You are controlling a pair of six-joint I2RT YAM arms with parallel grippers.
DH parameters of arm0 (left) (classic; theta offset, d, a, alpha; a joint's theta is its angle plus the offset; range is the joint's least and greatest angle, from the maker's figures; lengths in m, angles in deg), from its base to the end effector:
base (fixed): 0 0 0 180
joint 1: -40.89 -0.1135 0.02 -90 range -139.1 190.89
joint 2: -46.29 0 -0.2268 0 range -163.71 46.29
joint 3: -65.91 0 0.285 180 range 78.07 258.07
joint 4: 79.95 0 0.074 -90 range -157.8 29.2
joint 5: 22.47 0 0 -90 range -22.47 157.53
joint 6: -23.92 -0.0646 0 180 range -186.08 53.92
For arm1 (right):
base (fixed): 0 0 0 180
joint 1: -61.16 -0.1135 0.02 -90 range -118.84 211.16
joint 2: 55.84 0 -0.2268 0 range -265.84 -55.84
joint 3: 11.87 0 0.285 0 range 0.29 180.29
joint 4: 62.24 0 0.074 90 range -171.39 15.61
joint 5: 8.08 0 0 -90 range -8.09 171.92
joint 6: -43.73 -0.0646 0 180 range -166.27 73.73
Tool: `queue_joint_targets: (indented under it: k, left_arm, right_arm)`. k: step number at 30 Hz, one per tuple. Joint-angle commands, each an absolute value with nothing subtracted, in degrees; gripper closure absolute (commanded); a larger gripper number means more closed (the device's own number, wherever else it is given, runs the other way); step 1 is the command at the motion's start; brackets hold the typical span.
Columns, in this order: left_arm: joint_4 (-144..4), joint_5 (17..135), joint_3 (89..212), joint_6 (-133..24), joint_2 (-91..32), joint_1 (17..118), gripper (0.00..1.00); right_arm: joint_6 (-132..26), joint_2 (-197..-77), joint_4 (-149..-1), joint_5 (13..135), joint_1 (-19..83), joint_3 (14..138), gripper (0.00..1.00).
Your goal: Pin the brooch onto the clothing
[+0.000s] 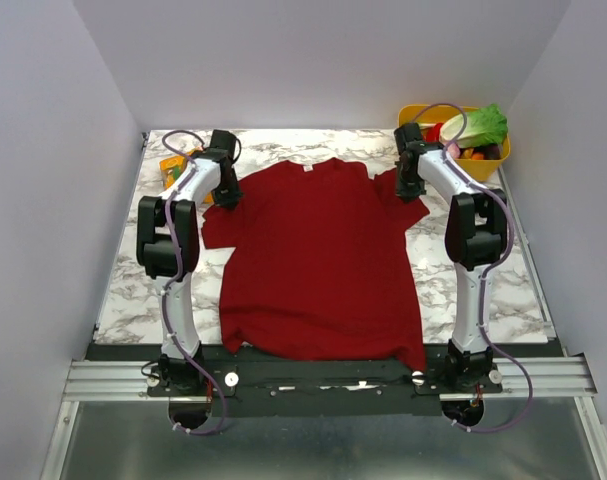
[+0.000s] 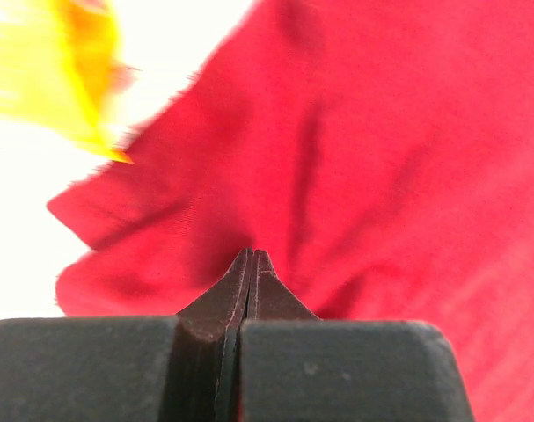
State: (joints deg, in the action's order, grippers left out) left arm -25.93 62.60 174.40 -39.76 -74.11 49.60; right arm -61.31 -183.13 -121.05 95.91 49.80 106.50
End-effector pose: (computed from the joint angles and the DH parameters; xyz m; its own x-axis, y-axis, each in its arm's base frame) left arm 0.4655 -0.0657 0.1240 -0.8605 -0.3151 -0.4004 -0.2960 0.9488 -0.1105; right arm 0.4842 0.0814 0.1233 -0.9025 0.0755 -0.4240 0.1376 0.9835 -0.1177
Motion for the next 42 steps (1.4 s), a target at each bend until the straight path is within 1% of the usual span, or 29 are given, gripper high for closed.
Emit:
queue_joint_targets:
  k: [1,6,12,18,24,28,33,42]
  left_arm:
    - [-22.2,59.5,178.0,-40.4,-77.3,48.3,1.0]
    - [-18.0,58.1,182.5,-41.6,-80.9,48.1,1.0]
    - [-16.9,57.1,181.4,-42.6,-80.8,47.9,1.0]
    - [-14.5,57.2,183.2,-44.4,-80.4,47.9,1.0]
    - [-10.1,55.7,185.5,-45.5,-81.7,47.9,1.0]
    - [-8.3,50.6,183.5,-46.1,-80.5,47.8,1.0]
    - [-8.0,48.6,180.7,-46.6,-79.4,46.3,1.0]
    - [-4.5,44.0,182.4,-47.5,-82.0,45.6,1.0]
  right_arm:
    - [-60.5,-186.0,-126.1,98.2,50.3,110.1,0.99]
    - [-56.6,-189.3,-134.4,98.2,50.3,115.6,0.99]
    - [-54.1,-191.4,-138.5,101.1,49.5,117.6,0.99]
    - [-51.3,-195.6,-146.4,103.9,47.5,123.2,0.99]
    - [-49.3,-195.7,-148.8,105.7,45.7,120.6,0.99]
    - [-49.3,-194.6,-148.5,105.3,45.6,118.0,0.99]
    - [-49.7,-193.4,-148.2,104.7,45.5,115.9,0.99]
    - [-52.1,-191.5,-148.3,104.1,45.6,111.6,0.99]
